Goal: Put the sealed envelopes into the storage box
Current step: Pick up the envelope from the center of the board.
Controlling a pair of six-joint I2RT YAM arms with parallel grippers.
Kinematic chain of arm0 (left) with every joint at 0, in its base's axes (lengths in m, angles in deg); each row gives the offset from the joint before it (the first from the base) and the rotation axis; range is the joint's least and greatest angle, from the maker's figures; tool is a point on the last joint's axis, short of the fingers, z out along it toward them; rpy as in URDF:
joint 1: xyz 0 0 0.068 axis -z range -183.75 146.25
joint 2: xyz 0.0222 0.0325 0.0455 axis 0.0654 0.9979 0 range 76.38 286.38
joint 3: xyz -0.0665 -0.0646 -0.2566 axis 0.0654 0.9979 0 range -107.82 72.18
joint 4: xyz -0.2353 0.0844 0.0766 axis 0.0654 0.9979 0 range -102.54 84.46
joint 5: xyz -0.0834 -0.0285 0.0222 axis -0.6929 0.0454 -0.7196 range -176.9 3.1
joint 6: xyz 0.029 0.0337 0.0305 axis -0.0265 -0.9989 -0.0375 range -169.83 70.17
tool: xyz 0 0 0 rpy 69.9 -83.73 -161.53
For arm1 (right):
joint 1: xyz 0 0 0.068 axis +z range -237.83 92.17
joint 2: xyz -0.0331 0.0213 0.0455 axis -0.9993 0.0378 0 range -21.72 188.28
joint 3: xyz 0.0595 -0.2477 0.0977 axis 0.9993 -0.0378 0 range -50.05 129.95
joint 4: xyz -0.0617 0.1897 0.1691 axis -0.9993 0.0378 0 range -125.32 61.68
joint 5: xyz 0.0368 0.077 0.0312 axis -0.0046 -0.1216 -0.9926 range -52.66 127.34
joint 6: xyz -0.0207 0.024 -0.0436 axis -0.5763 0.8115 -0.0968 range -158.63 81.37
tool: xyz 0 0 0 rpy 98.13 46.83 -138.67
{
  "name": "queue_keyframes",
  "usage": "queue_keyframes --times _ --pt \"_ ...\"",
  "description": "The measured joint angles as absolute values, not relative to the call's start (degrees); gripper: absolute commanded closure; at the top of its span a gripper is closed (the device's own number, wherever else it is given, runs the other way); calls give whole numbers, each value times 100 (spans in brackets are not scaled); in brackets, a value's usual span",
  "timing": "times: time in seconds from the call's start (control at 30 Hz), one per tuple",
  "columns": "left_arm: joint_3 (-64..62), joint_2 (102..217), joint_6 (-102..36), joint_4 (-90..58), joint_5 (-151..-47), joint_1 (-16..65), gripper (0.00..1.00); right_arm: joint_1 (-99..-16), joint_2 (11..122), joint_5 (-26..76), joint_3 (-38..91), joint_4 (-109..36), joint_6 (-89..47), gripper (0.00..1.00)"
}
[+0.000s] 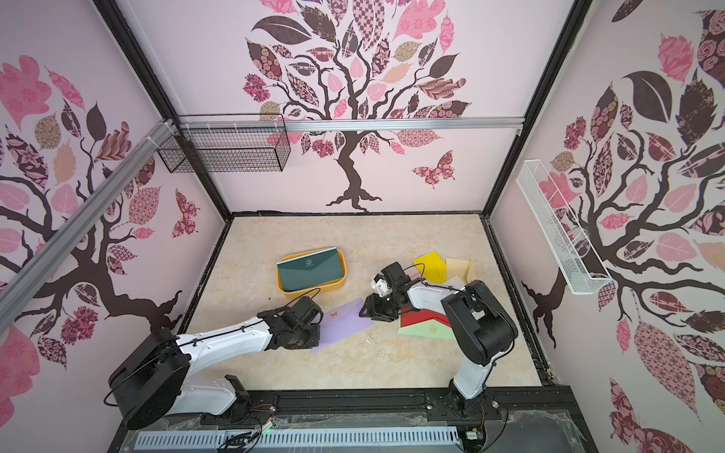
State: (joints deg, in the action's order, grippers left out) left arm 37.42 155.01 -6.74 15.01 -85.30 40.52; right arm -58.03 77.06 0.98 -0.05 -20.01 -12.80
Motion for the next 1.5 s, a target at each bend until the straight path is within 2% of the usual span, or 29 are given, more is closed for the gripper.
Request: queue_keyframes --times 0.3,0.7,1.03,1.5 --pt "3753 15494 -674 1490 -8543 4048 100 -5731 7689 -330 -81 -2241 -939 44" --pt "3779 15466 -671 1459 -8532 4048 100 -5733 7711 1167 736 -1054 -1864 44" --pt "3692 15562 -669 1547 -8521 4048 100 -5683 8003 955 747 -949 -2008 45" --pt "3617 15637 -671 1632 -8479 4048 100 -5661 8132 273 625 -1555 -1604 45"
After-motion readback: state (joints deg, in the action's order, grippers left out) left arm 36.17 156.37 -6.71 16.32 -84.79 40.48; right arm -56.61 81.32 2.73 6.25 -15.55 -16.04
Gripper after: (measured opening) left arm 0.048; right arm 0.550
